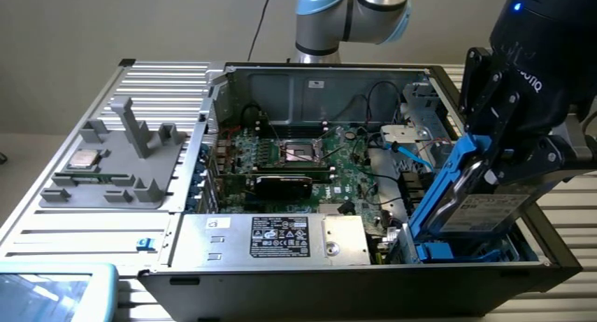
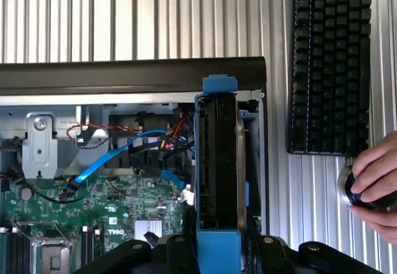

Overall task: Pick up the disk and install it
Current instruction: 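Insert the disk into the insertion slot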

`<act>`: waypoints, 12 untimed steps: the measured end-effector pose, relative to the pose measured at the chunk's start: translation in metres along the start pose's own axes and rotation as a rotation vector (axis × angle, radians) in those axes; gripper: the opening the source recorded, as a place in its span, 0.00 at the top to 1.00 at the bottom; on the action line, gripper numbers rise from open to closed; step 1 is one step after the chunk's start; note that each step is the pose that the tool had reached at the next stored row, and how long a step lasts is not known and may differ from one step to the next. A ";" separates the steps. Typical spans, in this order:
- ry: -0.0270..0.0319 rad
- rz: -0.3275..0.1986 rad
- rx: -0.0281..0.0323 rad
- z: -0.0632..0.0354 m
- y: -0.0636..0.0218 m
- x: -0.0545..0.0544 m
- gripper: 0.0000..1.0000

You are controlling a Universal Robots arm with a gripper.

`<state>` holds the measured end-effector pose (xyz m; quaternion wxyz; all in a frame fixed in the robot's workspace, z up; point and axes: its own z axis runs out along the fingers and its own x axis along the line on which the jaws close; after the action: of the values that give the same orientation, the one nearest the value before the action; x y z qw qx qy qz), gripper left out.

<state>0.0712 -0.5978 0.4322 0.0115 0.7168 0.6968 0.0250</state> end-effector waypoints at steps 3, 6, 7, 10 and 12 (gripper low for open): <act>0.0020 0.000 0.0000 0.0048 -0.0003 0.000 0.63; 0.0025 0.000 0.0000 0.0104 -0.0005 0.000 0.63; 0.0025 0.000 0.0001 0.0122 -0.0006 0.000 0.63; 0.0033 0.000 0.0000 0.0176 -0.0009 0.000 0.63; 0.0038 0.000 0.0001 0.0213 -0.0011 0.000 0.63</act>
<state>0.0712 -0.5979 0.4108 0.0102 0.7168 0.6967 0.0263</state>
